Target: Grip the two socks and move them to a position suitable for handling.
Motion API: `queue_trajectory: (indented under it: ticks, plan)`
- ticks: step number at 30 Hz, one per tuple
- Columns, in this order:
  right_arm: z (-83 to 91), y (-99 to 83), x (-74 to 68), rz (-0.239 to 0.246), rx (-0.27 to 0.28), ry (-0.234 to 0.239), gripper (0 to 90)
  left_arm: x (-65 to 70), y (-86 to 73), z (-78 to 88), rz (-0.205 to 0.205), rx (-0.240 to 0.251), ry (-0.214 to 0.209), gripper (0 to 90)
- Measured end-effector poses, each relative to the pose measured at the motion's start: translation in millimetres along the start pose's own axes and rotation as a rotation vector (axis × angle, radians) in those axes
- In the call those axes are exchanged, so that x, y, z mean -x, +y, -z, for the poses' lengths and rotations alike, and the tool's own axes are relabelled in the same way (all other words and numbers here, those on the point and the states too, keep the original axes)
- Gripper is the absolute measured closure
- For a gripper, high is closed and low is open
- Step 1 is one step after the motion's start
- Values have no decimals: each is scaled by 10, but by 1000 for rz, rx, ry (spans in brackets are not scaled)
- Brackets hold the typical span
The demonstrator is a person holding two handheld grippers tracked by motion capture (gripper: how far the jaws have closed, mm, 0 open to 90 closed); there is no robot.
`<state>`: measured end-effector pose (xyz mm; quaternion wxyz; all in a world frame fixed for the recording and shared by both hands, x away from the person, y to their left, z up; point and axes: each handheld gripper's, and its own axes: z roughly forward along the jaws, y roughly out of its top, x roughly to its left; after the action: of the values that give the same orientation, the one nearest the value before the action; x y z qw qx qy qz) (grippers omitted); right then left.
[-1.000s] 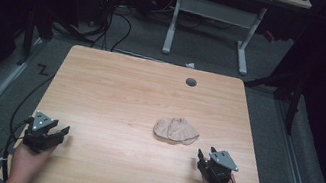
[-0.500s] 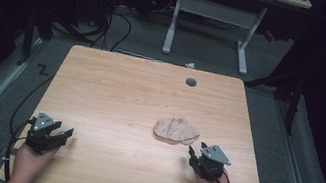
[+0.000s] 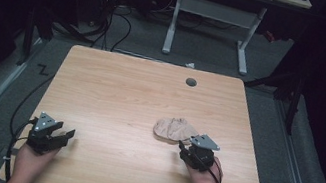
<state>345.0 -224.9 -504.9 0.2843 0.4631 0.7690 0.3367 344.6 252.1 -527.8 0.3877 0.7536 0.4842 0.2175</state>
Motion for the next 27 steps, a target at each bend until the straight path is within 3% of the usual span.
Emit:
queue_trajectory:
  ticks: [10,19,23,27]
  plan:
    - [-176,225,-72,0,6,51,509,11,2,-4,-8,5,-4,427]
    - [-430,339,-165,13,-38,68,506,5,-5,-9,-10,5,-4,427]
    - [-502,345,-171,20,-57,52,533,-3,-6,-6,-11,4,-4,427]
    - [-535,328,-126,2,-74,41,631,-5,-8,-2,-10,6,-3,428]
